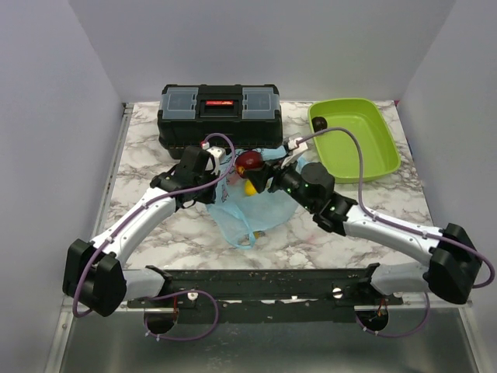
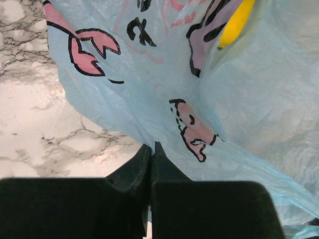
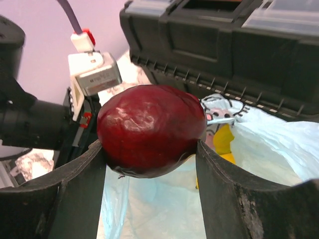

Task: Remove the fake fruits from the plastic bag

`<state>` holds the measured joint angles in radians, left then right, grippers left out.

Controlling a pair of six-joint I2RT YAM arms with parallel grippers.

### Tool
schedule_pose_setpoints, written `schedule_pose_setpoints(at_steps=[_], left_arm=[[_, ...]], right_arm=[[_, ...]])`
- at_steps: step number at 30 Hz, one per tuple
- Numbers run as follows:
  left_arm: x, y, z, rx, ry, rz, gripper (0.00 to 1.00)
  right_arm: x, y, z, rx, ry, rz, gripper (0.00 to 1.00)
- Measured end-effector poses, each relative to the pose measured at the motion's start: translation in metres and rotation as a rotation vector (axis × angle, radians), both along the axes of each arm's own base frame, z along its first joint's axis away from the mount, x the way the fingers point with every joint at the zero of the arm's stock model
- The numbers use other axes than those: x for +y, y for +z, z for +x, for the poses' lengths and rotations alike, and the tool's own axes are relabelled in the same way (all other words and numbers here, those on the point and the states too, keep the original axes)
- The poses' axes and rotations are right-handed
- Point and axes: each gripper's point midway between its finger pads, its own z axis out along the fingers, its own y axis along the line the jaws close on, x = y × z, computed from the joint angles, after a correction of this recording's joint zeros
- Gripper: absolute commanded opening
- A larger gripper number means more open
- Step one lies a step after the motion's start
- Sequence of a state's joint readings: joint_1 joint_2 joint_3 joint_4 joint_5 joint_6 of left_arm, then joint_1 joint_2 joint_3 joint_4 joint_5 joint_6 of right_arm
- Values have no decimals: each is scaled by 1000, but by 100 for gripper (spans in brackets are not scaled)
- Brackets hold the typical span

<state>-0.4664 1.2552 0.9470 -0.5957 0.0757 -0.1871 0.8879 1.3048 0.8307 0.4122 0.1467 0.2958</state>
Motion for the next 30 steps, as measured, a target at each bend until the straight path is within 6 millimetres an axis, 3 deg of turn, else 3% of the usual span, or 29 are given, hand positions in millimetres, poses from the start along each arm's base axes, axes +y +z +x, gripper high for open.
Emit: schedule_pose_setpoints(at_steps=[7, 11, 15, 21, 26, 30], left_arm=[[-4, 3, -1, -2, -15, -21, 0], [-5, 3, -2, 0, -19, -26, 0], [-6, 3, -2, 1, -21, -28, 0], [-7, 3, -3, 5, -28, -36, 0], [-8, 3, -3, 6, -30, -38, 0], [-8, 3, -3, 6, -31, -40, 0]], right_arm=[[-44, 46, -4, -93, -131, 45, 6], [-87, 68, -10, -165, -256, 78, 6], [-134, 72, -7, -205, -427, 78, 1], [-206, 49, 33, -161, -709, 11, 1], [-257, 10, 71, -36, -883, -41, 1], [-297, -18, 113, 98, -965, -24, 1]])
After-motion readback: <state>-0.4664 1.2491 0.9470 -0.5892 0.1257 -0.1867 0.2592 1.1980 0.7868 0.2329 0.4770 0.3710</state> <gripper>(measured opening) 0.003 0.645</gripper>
